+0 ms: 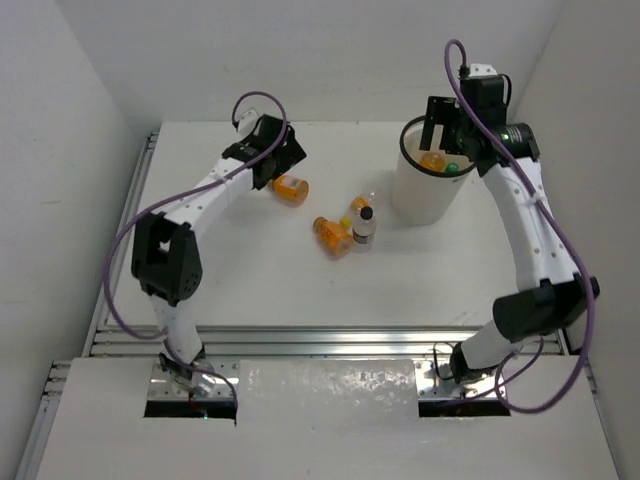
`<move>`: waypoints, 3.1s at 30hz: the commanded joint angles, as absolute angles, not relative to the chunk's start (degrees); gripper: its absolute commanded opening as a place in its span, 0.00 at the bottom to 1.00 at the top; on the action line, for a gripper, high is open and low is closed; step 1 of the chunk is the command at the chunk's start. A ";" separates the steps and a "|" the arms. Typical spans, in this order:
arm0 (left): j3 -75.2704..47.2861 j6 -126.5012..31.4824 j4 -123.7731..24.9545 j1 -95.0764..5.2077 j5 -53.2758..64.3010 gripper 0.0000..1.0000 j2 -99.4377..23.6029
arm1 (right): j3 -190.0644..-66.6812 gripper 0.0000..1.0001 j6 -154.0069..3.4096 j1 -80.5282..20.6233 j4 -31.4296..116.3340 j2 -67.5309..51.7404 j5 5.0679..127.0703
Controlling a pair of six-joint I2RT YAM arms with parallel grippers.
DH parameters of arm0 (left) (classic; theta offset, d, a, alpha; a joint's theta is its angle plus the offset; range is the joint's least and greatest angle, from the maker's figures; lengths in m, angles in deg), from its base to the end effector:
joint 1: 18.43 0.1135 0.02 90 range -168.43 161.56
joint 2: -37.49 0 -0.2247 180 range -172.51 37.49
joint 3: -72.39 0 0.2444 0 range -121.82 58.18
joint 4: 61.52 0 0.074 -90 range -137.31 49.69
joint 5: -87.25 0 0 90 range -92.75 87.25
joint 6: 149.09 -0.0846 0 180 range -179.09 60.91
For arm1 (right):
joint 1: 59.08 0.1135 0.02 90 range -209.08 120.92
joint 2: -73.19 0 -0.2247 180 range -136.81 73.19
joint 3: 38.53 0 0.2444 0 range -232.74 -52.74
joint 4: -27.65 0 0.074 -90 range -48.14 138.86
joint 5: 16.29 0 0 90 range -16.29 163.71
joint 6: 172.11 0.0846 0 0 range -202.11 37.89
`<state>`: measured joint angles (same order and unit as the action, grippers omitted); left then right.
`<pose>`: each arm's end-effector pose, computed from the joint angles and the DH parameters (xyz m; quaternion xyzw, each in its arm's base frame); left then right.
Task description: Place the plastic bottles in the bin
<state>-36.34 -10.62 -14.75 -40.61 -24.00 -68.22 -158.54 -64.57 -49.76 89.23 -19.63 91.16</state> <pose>0.4147 -0.1359 0.2370 -0.2761 0.8637 -0.0848 0.4130 0.3753 0.0359 0.3622 0.1332 0.8670 -0.0234 0.4796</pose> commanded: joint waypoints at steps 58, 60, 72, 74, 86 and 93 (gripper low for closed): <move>17.41 -31.05 -62.61 -51.13 12.33 1.00 -15.69 | -114.25 0.00 -47.64 -24.71 38.45 5.67 49.31; 13.29 -28.09 -51.75 -51.13 -3.93 1.00 -15.25 | -120.11 0.00 -52.55 -26.02 46.03 6.91 62.47; 3.44 -11.29 -26.05 -51.48 -16.55 1.00 -31.67 | -149.82 0.10 -57.59 -53.44 71.10 -15.11 96.30; 0.54 -6.22 -23.33 -52.10 -18.29 1.00 -36.41 | -152.83 0.54 -57.59 -54.59 72.96 -18.38 93.77; -11.78 8.76 -17.24 -53.33 -17.70 1.00 -54.87 | -147.59 0.99 -53.64 -54.95 73.76 -9.09 83.65; -18.45 8.76 -19.89 -54.03 -14.96 0.98 -65.85 | -138.62 0.99 -52.67 -54.25 72.00 -0.03 74.07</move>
<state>-13.55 7.21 -17.44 -53.33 -16.14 -63.46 -141.77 -53.78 -54.96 74.00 -1.29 79.82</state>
